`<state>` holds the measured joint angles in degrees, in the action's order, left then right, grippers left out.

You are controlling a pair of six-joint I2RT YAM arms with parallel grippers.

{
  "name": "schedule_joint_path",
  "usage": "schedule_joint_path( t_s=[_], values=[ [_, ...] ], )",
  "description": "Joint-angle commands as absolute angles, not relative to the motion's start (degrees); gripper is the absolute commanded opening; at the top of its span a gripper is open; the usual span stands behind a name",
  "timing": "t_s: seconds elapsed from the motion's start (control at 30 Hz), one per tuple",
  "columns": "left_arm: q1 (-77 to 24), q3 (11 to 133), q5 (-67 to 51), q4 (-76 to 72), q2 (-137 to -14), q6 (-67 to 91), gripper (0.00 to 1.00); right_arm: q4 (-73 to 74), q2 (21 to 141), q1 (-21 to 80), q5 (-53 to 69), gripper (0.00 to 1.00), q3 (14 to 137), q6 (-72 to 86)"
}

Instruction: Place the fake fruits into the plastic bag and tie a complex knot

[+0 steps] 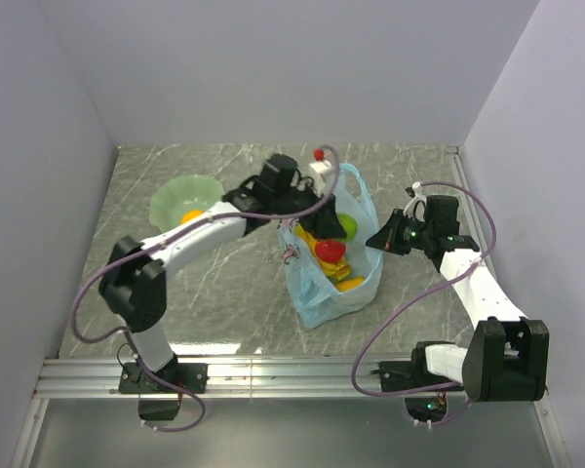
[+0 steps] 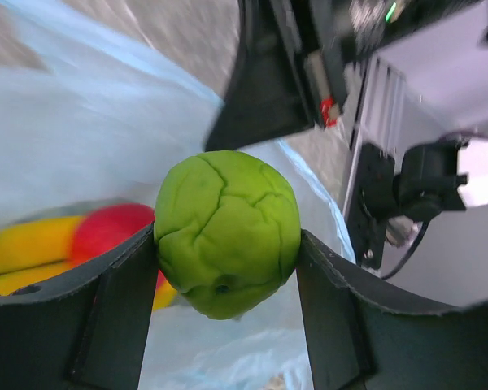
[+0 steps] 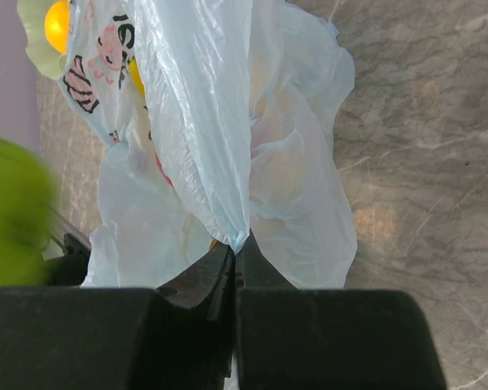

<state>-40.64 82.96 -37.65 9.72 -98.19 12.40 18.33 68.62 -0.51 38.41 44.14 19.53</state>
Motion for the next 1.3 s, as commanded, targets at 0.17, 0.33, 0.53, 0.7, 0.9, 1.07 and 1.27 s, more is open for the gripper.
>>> schedule_joint_path(
  t_s=[0.17,0.33,0.53,0.7,0.9,1.07,1.27],
  values=[
    [-47.11,89.47,-32.09,15.29,-106.00,11.43,0.99,17.14,67.67,-0.26,37.18,0.00,45.44,19.07],
    [-40.46,94.92,-37.17,24.51,-101.62,6.77,0.99,17.75,68.11,-0.26,37.44,0.00,45.35,18.20],
    [-21.05,87.81,-37.81,29.34,-89.76,4.06,0.99,18.19,67.68,-0.26,37.79,0.00,44.83,17.05],
    [-8.89,83.68,-23.34,38.05,-88.59,-5.00,0.99,18.63,67.15,-0.26,38.23,0.00,44.56,15.74],
    [1.93,84.37,-14.08,41.74,-95.43,-5.10,0.99,18.63,66.80,-0.26,38.50,0.00,43.95,15.64],
    [4.04,85.43,-10.28,42.80,-101.42,-5.62,0.99,18.81,67.15,-0.26,38.50,0.00,44.21,15.29],
    [3.96,86.83,-14.84,45.09,-107.84,-5.89,0.99,19.16,67.41,-0.26,38.58,0.00,44.65,14.68]
  ],
)
